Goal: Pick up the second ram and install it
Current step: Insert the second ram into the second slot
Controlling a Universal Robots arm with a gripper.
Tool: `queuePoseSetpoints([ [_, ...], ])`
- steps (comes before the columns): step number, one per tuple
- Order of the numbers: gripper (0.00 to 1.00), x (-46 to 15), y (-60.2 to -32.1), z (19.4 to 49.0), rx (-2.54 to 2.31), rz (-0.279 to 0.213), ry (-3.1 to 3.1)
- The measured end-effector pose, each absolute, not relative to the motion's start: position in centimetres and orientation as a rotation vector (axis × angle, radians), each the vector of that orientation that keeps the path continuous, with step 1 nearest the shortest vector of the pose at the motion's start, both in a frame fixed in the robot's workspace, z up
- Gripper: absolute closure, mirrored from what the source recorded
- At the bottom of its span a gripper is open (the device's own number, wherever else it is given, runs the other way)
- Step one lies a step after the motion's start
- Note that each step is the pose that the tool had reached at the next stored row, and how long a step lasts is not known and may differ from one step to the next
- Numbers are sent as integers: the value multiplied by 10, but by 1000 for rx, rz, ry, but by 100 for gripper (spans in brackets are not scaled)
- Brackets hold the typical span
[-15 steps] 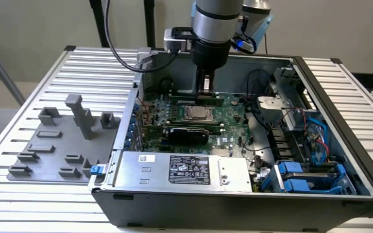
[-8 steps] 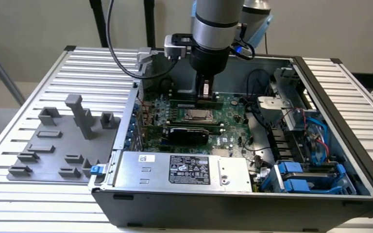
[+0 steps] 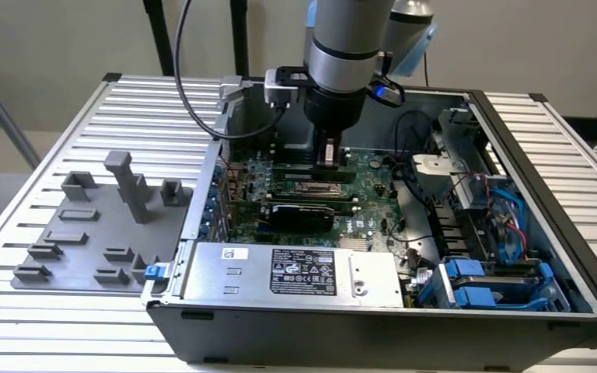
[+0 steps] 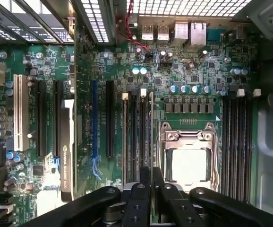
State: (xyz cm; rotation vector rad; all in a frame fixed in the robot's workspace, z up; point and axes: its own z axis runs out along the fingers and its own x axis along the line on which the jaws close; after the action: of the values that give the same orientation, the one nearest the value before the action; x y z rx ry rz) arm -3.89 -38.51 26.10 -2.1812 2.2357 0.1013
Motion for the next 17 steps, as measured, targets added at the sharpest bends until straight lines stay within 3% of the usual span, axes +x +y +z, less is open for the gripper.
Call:
queuePoseSetpoints([
  [17, 100, -39, -386, 232, -2189, 96, 2233],
])
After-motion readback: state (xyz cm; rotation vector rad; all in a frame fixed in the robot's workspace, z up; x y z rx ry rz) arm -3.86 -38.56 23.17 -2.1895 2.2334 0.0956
